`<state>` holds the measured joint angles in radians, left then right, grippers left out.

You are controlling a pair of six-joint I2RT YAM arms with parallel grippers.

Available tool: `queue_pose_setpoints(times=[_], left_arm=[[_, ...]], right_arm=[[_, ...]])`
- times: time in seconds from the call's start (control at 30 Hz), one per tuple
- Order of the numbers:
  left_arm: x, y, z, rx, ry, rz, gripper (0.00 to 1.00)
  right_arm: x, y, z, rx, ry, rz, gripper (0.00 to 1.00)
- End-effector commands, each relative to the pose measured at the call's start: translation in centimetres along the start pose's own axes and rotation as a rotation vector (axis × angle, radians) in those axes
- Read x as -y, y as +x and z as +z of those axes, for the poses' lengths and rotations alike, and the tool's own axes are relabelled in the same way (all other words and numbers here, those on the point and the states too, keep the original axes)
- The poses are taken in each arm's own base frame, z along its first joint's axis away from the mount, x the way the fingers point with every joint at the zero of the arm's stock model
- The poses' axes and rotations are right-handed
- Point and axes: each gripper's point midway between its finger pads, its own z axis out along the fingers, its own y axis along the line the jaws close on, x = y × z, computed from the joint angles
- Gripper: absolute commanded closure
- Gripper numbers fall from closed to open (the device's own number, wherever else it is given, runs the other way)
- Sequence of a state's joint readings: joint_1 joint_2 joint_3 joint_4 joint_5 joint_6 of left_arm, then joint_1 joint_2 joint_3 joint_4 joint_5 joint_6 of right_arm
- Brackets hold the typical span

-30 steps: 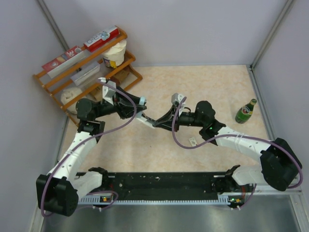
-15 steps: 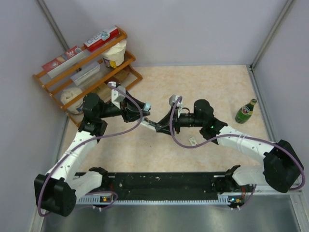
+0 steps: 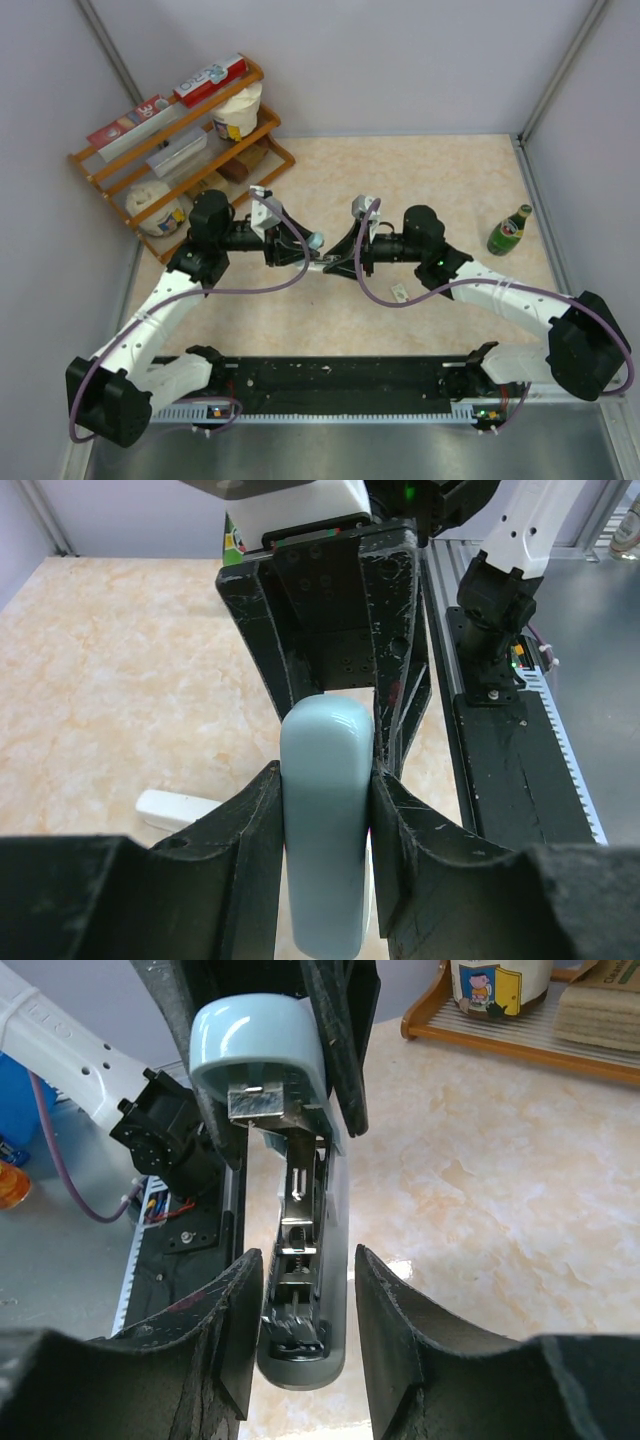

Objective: Load the staples into the stapler

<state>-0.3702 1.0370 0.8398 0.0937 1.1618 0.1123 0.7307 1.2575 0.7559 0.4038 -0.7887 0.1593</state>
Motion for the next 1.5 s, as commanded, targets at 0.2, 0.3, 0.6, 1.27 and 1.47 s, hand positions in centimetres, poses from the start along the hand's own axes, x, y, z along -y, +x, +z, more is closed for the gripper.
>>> queue_pose_setpoints(times=[0.2, 0.3, 0.6, 1.27, 1.47], left_arm=[[0.9, -1.8, 0.6, 0.013, 0.056, 0.114, 1.00], [1.0, -1.6, 0.6, 0.006, 0.057, 0.120, 1.00], [1.2, -1.2, 0.8, -0.002, 0.071, 0.118, 1.00], [-2.5, -6.1, -1.7, 0.192, -0.143, 0.026, 1.00], [-3.0, -9.6, -3.8, 0.329, -0.208, 0.058, 1.00]], right_arm=[[-0.6, -1.9, 0.7, 0.050, -0.034, -0.037, 0.63], [-0.9, -2.0, 0.8, 0.052, -0.049, -0.029, 0.64], [-1.1, -2.2, 0.6, 0.060, -0.050, -0.047, 0.86], [2.0, -3.3, -2.6, 0.184, 0.088, -0.030, 1.00], [2.4, -3.5, -2.9, 0.225, 0.096, 0.028, 1.00]])
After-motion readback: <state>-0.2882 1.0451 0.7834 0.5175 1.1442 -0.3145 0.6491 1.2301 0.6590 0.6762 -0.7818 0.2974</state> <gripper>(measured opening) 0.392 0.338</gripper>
